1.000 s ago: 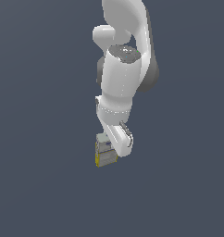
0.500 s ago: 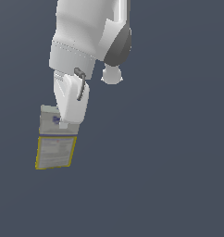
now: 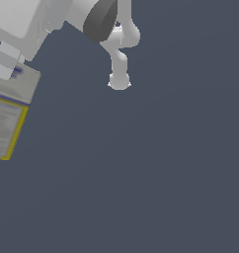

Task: Pick up the object and move it to a goal position.

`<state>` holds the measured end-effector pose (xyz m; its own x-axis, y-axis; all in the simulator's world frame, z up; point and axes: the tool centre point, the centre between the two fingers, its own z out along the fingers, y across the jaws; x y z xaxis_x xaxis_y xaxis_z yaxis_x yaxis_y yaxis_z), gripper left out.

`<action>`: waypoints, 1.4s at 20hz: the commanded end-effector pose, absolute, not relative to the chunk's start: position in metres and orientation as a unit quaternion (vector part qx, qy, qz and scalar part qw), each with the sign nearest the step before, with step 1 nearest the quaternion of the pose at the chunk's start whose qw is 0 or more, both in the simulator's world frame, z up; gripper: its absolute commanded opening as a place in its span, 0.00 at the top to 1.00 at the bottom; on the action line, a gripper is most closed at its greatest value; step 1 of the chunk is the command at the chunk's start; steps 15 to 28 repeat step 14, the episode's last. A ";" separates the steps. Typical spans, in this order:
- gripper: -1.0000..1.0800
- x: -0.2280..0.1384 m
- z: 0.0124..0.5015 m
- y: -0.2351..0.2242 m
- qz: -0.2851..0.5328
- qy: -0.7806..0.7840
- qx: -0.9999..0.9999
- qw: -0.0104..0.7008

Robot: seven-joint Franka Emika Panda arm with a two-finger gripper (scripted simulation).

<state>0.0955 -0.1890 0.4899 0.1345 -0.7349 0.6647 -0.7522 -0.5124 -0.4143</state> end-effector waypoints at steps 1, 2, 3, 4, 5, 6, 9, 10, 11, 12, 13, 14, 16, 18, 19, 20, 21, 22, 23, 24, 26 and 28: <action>1.00 0.091 0.508 -0.195 0.454 -0.488 0.746 0.010; 1.00 0.089 0.513 -0.197 0.459 -0.486 0.743 0.010; 1.00 0.088 0.518 -0.199 0.464 -0.485 0.741 0.010; 1.00 0.086 0.522 -0.201 0.468 -0.484 0.739 0.011; 1.00 0.085 0.526 -0.202 0.472 -0.483 0.738 0.011; 1.00 0.084 0.529 -0.203 0.475 -0.482 0.736 0.011; 1.00 0.082 0.535 -0.205 0.481 -0.480 0.733 0.011; 1.00 0.082 0.536 -0.205 0.482 -0.480 0.733 0.011; 1.00 0.082 0.536 -0.205 0.482 -0.480 0.733 0.011; 1.00 0.082 0.536 -0.205 0.482 -0.480 0.733 0.011; 1.00 0.082 0.536 -0.204 0.482 -0.480 0.733 0.011; 1.00 0.082 0.535 -0.204 0.481 -0.480 0.733 0.011; 1.00 0.082 0.535 -0.204 0.481 -0.480 0.733 0.011; 1.00 0.082 0.535 -0.204 0.481 -0.480 0.733 0.011; 1.00 0.082 0.535 -0.204 0.481 -0.480 0.733 0.011; 1.00 0.082 0.535 -0.204 0.481 -0.480 0.733 0.011; 1.00 0.082 0.535 -0.204 0.481 -0.480 0.733 0.011; 1.00 0.082 0.535 -0.204 0.481 -0.480 0.733 0.011; 1.00 0.082 0.535 -0.204 0.481 -0.480 0.733 0.011; 1.00 0.082 0.535 -0.204 0.481 -0.480 0.733 0.011; 1.00 0.082 0.535 -0.204 0.481 -0.480 0.733 0.011; 1.00 0.082 0.535 -0.204 0.481 -0.480 0.733 0.011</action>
